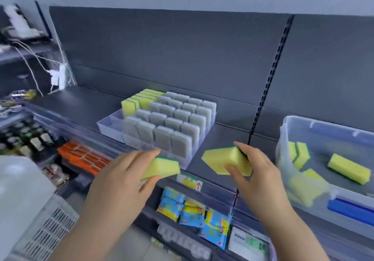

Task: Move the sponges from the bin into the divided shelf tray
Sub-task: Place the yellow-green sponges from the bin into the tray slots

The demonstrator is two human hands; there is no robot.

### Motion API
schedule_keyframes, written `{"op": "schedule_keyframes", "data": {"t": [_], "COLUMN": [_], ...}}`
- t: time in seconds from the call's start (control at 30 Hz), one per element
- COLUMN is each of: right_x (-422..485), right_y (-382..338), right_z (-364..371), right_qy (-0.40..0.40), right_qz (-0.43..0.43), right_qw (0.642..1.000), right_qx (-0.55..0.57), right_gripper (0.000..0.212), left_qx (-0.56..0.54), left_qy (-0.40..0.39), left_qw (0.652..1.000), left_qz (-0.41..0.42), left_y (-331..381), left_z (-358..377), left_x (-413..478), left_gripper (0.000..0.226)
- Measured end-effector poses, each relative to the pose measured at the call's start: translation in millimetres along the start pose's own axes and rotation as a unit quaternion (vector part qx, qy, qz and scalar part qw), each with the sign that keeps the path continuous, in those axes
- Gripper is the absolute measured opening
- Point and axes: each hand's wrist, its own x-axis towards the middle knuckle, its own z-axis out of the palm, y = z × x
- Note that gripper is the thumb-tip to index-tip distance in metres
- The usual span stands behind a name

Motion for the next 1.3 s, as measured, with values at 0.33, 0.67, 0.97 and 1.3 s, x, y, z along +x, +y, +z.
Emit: {"op": "schedule_keyframes", "data": {"t": [0.33,0.67,0.97,1.3], "right_x": [65,201,277,274], "right_y": [-63,-92,-111,-128], "right_z": [93,179,247,294], "right_qy": [-0.042,-0.043,-0.104,-0.013], "right_qz": [0.003,0.006,0.001,0.112], "right_qw": [0.997,0.999,0.991,0.983], "right_qx": [0.058,0.019,-0.088,-0.144], "right_gripper": [0.047,0.045,0.051,0.044], "left_qx": [-0.027,0.034,-0.007,-0.092], "left_qy": [-0.032,0.018,-0.022,-0.058], "left_qw": [0.993,0.999,0.995,0.994], "left_qz": [-0.11,-0.008,-0.098,0.004], "left_y": [-129,-262,-350,-429], "left_z": [-4,26,72,116], "left_x": [-19,113,138,224], "left_gripper": [0.057,0.043,0.052,0.046]}}
